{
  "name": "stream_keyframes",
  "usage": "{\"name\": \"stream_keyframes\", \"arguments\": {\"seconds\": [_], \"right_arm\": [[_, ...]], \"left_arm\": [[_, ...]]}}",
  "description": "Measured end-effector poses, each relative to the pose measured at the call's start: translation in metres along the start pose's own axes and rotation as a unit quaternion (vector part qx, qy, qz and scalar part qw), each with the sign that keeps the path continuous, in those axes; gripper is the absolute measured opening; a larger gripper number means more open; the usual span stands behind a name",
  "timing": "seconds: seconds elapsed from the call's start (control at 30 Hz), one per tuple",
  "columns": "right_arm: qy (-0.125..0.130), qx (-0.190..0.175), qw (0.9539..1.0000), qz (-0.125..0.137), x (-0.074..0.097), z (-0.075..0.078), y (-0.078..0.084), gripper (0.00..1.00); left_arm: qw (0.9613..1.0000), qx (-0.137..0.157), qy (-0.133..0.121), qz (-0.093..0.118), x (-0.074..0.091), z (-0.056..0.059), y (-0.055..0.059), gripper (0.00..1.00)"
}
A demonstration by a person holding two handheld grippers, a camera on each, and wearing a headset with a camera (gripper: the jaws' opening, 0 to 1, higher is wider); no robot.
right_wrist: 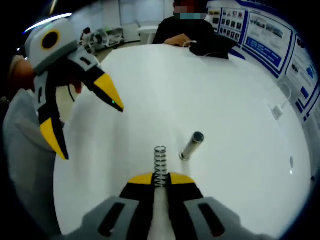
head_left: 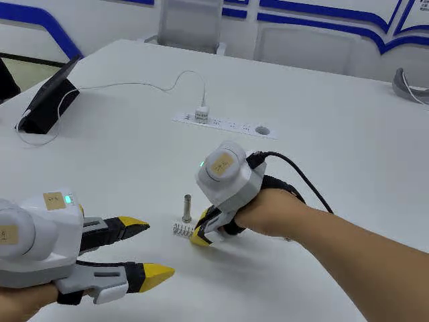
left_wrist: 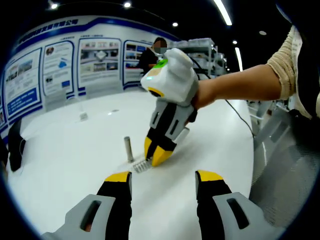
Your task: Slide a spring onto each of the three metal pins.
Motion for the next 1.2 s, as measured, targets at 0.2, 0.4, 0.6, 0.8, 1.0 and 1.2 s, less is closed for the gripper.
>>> {"name": "stream_keyframes", "arguments": {"seconds": [0.2,0.4,0.6,0.8,1.0,1.2], "right_arm": [[-0.006,0.008,0.9999,0.004,0.01,-0.007,-0.003,0.12],[-0.017,0.025,0.9995,0.011,0.026,-0.017,-0.008,0.12],[-0.034,0.05,0.9981,0.014,0.041,-0.029,-0.01,0.12],[-0.045,0.07,0.9964,0.017,0.051,-0.039,-0.013,0.12],[-0.056,0.088,0.9945,0.014,0.056,-0.045,-0.016,0.12],[-0.072,0.103,0.992,0.008,0.057,-0.052,-0.018,0.12]], "left_arm": [[1.0,-0.003,0.006,-0.001,-0.004,0.002,-0.001,0.51],[0.9999,-0.008,0.012,-0.001,-0.007,0.004,-0.003,0.5],[0.9997,-0.014,0.02,0.001,-0.01,0.005,-0.005,0.49],[0.9993,-0.02,0.032,-0.001,-0.012,0.009,-0.006,0.45],[0.9988,-0.026,0.042,0.0,-0.015,0.01,-0.007,0.41],[0.9976,-0.036,0.059,-0.001,-0.018,0.015,-0.009,0.33]]}}
Point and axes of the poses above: the centre of the closed fingertips' face, and the gripper's own axes: x roughly backward along the fingers, z roughly to its right, y roughly out of its underside, the point moved 10 cm from there along x, roughly backward along the fingers, and after that the axes turned 5 degrees about z, right-handed, at the moved point
